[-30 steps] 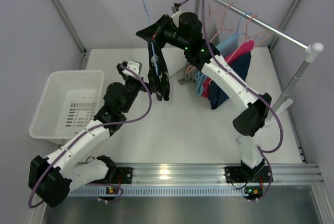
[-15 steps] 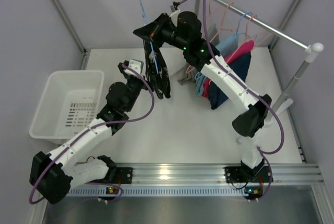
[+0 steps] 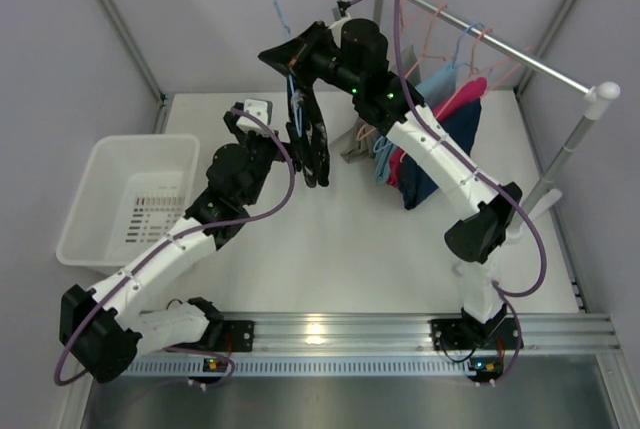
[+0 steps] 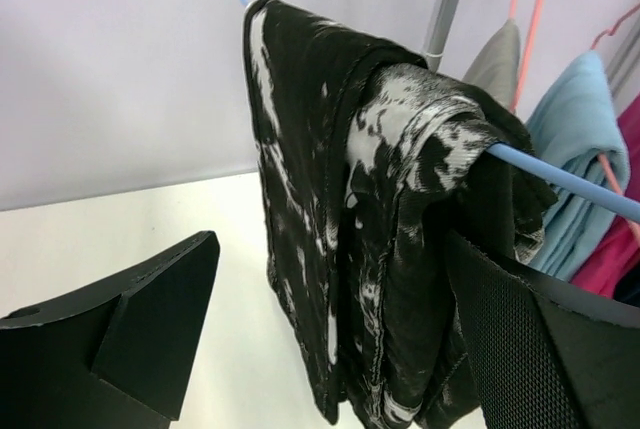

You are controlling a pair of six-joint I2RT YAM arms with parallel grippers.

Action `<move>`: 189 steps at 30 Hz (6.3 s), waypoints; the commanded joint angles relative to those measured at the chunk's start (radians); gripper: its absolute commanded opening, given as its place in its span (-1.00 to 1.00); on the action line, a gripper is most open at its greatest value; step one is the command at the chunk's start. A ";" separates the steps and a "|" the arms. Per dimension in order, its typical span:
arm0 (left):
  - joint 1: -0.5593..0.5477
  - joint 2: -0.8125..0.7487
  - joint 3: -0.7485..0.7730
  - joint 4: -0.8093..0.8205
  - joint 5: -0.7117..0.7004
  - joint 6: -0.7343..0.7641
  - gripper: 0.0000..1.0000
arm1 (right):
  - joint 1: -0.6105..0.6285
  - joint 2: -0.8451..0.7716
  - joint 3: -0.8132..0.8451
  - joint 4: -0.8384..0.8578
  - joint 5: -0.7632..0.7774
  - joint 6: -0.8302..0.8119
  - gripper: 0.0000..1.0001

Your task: Remove the trousers from the hanger

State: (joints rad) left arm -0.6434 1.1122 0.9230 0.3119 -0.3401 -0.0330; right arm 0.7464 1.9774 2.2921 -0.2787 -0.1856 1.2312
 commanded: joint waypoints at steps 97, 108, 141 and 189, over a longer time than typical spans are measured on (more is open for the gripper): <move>0.382 -0.155 0.682 -0.106 -0.422 0.596 -1.00 | 0.030 -0.397 -0.744 0.234 -0.094 -0.208 -1.00; 0.740 -0.509 0.311 -0.066 -0.484 0.699 -1.00 | 0.034 -0.394 -0.737 0.217 -0.132 -0.223 -1.00; 0.955 -0.188 -0.190 -0.014 -0.054 0.450 -1.00 | 0.007 -0.311 -0.677 0.225 -0.212 -0.257 -1.00; 0.936 -0.204 0.503 -0.924 0.566 0.073 0.98 | -0.225 -1.486 -1.036 -0.459 0.135 -0.513 -1.00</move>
State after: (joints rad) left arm 0.2916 0.9062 1.3647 -0.6353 0.2134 0.0792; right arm 0.5510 0.5255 1.2697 -0.6117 -0.1089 0.7086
